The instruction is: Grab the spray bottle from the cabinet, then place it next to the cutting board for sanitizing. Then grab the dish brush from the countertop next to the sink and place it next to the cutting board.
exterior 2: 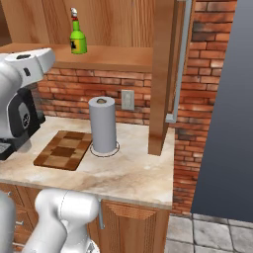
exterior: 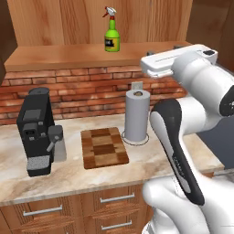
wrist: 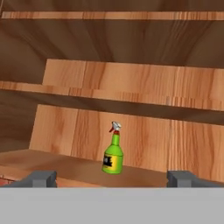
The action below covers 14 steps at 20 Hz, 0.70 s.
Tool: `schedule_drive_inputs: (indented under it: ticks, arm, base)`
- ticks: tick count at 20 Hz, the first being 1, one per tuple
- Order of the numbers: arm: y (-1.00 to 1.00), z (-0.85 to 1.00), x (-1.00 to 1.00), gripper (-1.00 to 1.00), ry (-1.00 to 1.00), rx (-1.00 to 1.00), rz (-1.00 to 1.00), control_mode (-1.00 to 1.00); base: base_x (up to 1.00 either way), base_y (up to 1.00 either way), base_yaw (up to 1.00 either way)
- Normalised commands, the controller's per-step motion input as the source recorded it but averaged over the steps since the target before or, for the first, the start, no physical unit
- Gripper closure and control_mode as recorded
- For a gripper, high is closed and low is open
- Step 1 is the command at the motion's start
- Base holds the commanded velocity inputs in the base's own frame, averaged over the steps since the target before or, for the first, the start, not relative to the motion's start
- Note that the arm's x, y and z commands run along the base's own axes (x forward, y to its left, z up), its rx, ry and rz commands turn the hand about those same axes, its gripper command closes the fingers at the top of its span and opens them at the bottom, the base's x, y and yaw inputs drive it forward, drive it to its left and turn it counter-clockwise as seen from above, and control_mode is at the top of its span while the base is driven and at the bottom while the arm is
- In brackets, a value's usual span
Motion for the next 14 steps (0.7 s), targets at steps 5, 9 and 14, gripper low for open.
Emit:
schedule_drive_inputs:
  ticks: [5,9,14]
  arm:
    - [0.0,0.17,0.28,-1.0,0.0,0.0,0.0,-1.0]
    - [0.0,0.01,0.34,-1.0,0.08,0.0,0.0,-1.0]
    - [0.0,0.0,0.39,-1.0,0.12,0.0,0.0,-1.0]
  base:
    - [0.0,0.0,0.0]
    - [0.0,0.0,0.0]
    - [0.0,0.0,0.0]
